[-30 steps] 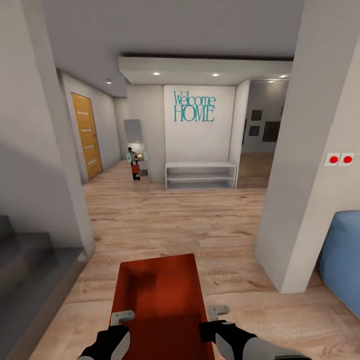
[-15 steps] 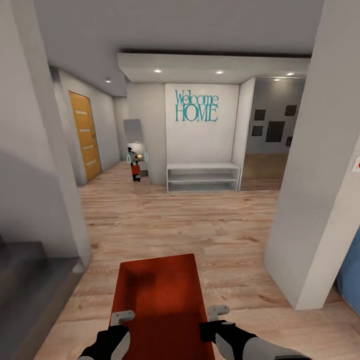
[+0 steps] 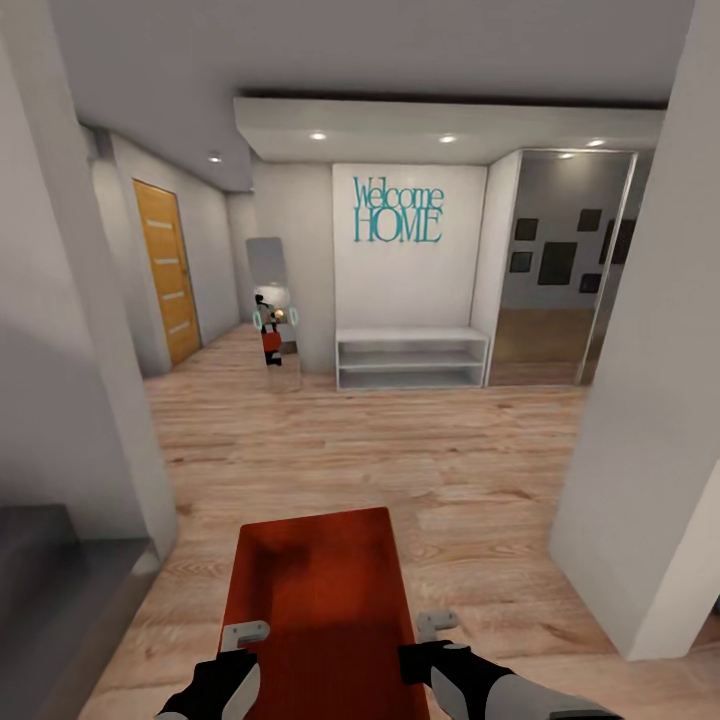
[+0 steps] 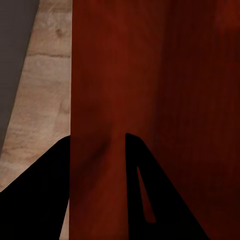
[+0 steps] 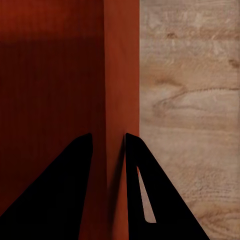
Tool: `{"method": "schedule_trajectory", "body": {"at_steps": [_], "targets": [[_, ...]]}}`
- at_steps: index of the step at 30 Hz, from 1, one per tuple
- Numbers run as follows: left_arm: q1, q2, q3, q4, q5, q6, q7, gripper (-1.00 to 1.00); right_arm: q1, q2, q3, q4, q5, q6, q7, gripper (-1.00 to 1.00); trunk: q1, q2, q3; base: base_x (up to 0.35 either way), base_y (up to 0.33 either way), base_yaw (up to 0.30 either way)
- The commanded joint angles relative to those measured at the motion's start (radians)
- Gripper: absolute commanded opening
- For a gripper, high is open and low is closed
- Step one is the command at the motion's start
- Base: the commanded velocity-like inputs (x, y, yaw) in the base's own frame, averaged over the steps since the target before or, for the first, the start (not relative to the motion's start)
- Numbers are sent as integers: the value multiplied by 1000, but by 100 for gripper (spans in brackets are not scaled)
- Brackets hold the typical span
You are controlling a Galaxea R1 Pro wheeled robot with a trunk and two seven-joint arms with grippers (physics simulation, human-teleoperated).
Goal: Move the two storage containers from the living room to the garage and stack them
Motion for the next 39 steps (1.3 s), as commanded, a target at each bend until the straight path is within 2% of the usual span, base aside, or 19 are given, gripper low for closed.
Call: {"method": "schedule_trajectory", "body": {"at_steps": [1, 39], "targets": [[1, 2, -32, 0, 41, -2, -4, -100, -2, -1, -29, -40, 10, 2, 5, -100, 1, -1, -1, 341, 100, 0], [1, 2, -32, 0, 41, -2, -4, -100, -2, 0, -29, -40, 9, 2, 6, -100, 1, -1, -1, 341, 102, 0]]}}
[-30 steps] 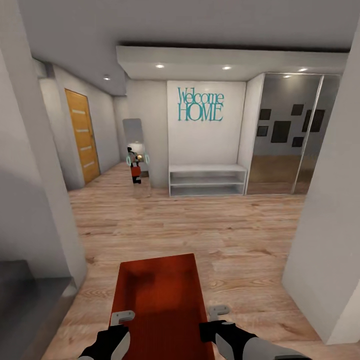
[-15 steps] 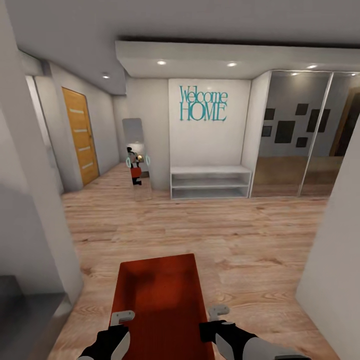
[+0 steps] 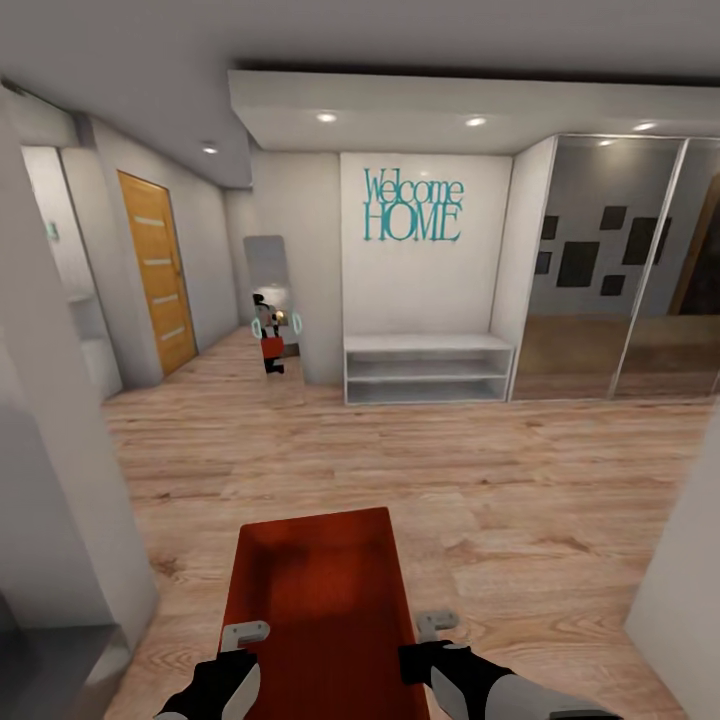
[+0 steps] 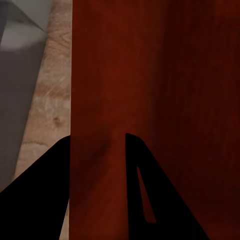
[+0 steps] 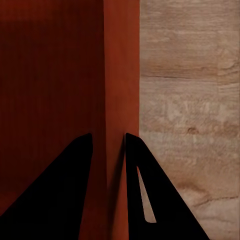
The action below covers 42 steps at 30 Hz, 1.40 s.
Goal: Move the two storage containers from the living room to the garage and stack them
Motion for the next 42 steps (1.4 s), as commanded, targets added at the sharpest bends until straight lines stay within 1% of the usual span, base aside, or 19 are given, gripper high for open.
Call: {"method": "schedule_trajectory", "body": {"at_steps": [1, 17, 24, 34, 42], "targets": [[1, 2, -31, 0, 41, -2, -3, -100, -2, 0, -30, -40, 10, 2, 6, -100, 1, -1, -1, 341, 103, 0], [1, 2, -31, 0, 41, -2, -3, -100, -2, 0, -30, -40, 10, 2, 6, -100, 1, -1, -1, 341, 101, 6], [1, 2, -31, 0, 41, -2, -22, -100, -2, 0, -30, -40, 10, -1, 5, -100, 1, -1, -1, 341, 11, 251], [1, 2, -31, 0, 41, -2, -25, -100, -2, 0, -30, -40, 10, -1, 5, -100, 1, -1, -1, 342, 0, 286], [1, 2, -32, 0, 41, -2, -25, -100, -2, 0, -30, -40, 10, -1, 6, -100, 1, -1, -1, 343, 0, 62]]}}
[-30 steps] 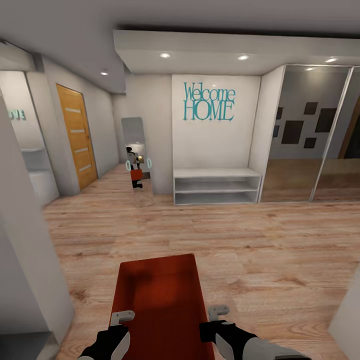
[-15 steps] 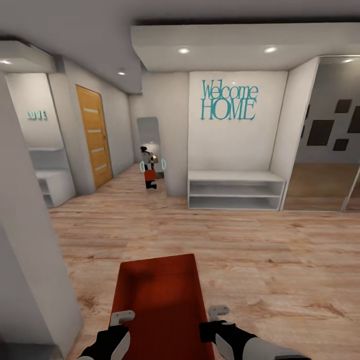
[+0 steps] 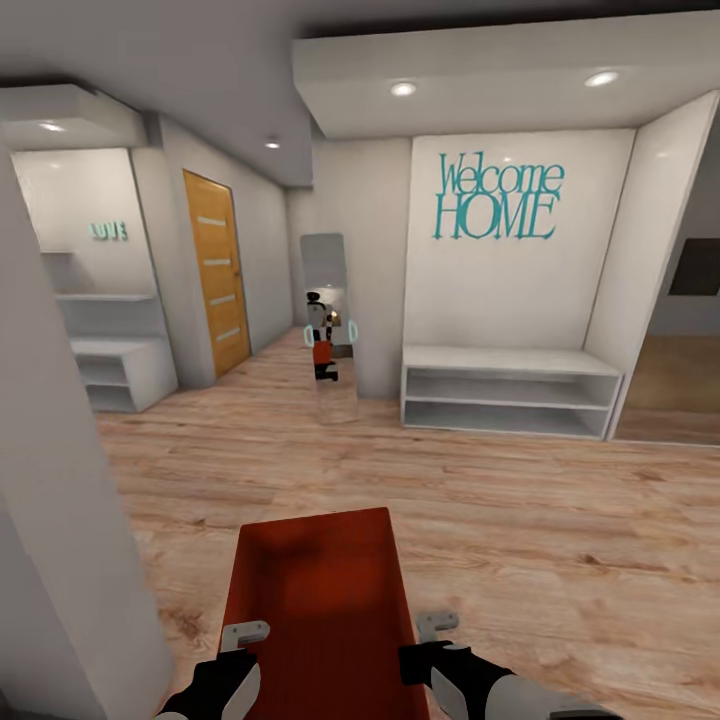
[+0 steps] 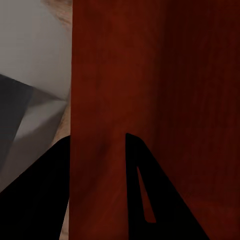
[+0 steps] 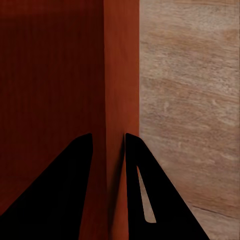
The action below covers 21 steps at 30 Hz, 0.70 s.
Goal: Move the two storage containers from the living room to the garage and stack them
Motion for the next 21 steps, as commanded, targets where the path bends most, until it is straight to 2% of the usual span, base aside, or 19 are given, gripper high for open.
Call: {"method": "schedule_trajectory", "body": {"at_steps": [1, 21], "targets": [[1, 2, -29, 0, 37, -1, -27, -100, -2, 0, -29, -43, 10, 2, 7, -100, 1, -1, -1, 343, 0, 4], [1, 2, -30, 0, 37, -1, -27, -100, -2, 0, -29, -43, 10, 2, 7, -100, 1, -1, -1, 343, 0, 0]]}}
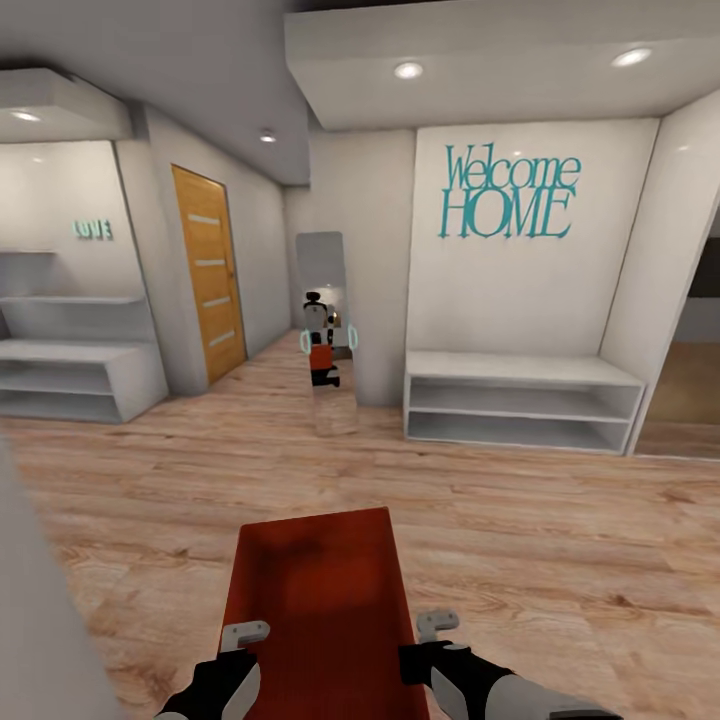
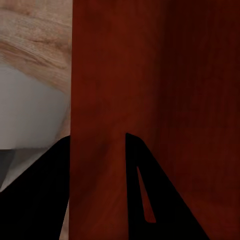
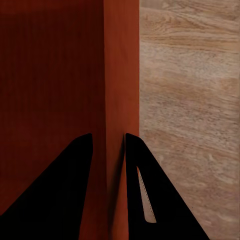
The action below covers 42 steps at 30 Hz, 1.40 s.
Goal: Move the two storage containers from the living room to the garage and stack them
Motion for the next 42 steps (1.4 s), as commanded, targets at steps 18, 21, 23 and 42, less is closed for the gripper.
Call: {"method": "schedule_trajectory", "body": {"at_steps": [18, 21, 23, 42], "targets": [[1, 3, -28, 0, 37, -1, -28, -100, -2, 0, -29, -43, 10, 2, 7, -100, 1, -1, -1, 343, 26, 0], [1, 3, -28, 0, 37, -1, -28, -100, -2, 0, -29, -43, 10, 2, 7, -100, 1, -1, -1, 343, 72, 0], [1, 3, -28, 0, 37, -1, -28, -100, -2, 0, -29, -43, 10, 2, 7, -100, 1, -1, -1, 343, 75, 0], [1, 3, -28, 0, 37, -1, -28, -100, -2, 0, -29, -43, 10, 1, 9, -100, 1, -1, -1, 343, 136, 0]]}}
